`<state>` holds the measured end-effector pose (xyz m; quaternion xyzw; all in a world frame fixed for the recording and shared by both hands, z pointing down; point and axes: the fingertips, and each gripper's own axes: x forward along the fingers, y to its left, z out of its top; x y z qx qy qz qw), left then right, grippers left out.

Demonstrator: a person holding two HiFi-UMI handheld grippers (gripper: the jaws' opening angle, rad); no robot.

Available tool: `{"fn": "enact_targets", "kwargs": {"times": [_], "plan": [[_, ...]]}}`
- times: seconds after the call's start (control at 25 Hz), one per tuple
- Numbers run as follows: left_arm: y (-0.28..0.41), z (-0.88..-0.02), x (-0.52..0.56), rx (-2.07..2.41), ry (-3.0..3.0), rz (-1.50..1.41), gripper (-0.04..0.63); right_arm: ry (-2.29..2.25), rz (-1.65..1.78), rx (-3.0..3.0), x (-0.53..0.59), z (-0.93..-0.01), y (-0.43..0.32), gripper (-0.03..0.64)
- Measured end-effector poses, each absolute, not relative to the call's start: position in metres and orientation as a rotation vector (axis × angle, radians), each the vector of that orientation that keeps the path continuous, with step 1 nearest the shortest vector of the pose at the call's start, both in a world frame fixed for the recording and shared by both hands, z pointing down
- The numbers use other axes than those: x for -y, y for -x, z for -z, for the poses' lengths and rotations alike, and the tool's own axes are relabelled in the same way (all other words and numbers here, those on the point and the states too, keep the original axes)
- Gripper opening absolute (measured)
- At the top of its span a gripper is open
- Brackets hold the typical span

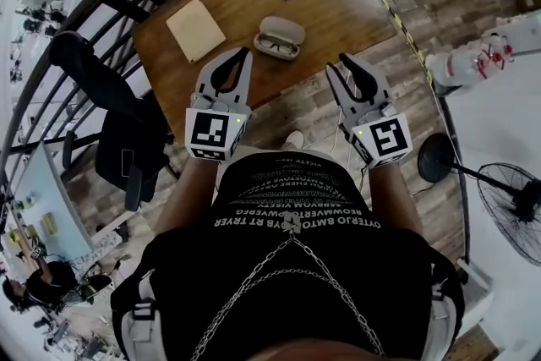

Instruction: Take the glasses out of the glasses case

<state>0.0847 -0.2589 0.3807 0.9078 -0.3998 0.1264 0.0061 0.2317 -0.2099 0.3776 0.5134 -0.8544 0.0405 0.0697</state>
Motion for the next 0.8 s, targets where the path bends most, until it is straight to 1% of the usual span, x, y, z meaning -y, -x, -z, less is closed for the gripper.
{"fn": "enact_targets", "kwargs": {"times": [0.44, 0.8], "plan": [[-0.074, -0.388, 0.254, 1.363, -2.765, -0.415, 0.029, -1.439, -0.15, 2.626, 0.224, -0.39, -0.231, 0.107], [-0.071, -0.394, 0.261, 1.348, -2.77, -0.43, 0.029, -1.413, -0.206, 2.627, 0.231, -0.406, -0.22, 0.107]]}}
